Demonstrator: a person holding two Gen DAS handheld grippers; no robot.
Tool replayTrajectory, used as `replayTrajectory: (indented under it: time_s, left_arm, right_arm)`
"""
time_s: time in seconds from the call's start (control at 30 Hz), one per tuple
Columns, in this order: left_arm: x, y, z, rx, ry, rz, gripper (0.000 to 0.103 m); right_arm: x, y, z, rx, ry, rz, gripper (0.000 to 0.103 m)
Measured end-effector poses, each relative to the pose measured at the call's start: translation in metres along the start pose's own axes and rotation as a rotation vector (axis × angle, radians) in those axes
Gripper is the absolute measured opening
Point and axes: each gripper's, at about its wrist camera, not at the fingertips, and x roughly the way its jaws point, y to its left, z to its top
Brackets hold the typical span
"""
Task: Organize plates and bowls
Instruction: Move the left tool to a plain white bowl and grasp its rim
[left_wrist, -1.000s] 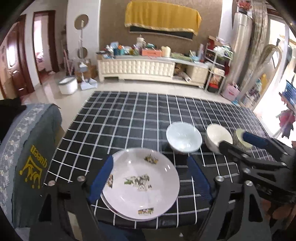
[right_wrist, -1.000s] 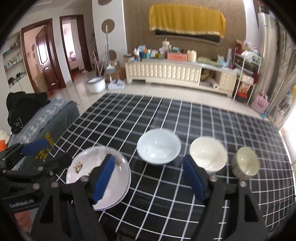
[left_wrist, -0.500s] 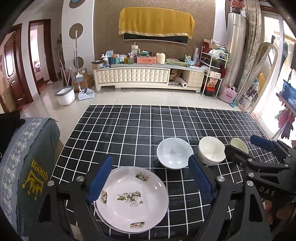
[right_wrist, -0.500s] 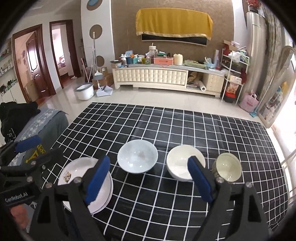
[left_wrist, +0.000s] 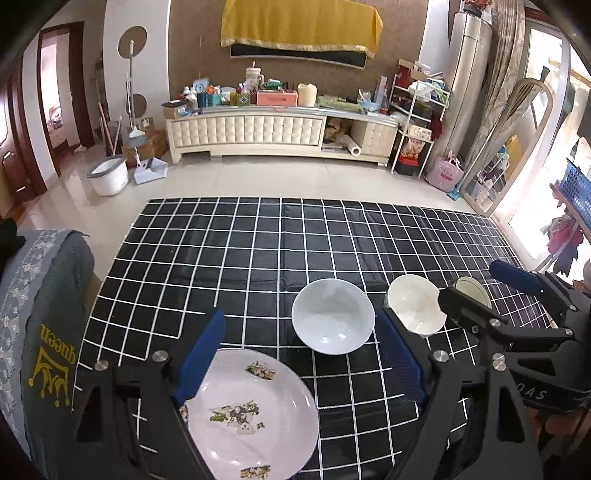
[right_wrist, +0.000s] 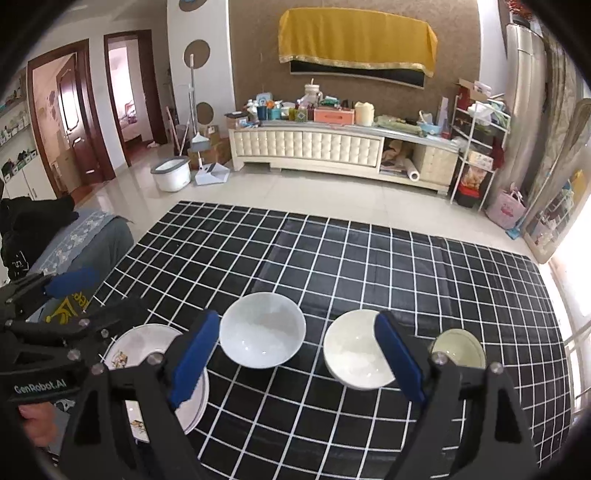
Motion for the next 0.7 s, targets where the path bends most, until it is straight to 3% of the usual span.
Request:
replayTrajectory:
  time_s: [0.33, 0.7]
  left_arm:
    - [0.046, 0.000, 0.008, 0.006, 0.073, -0.014, 0.082]
    - [0.109, 0.014, 0.006, -0.031, 0.182, 0.029, 0.082]
  right_arm:
    - [0.049, -0.010, 0.001, 0.009, 0.083, 0.018, 0.089]
    - [0.101, -0.022, 0.004, 0.018, 0.184, 0.005, 0.089]
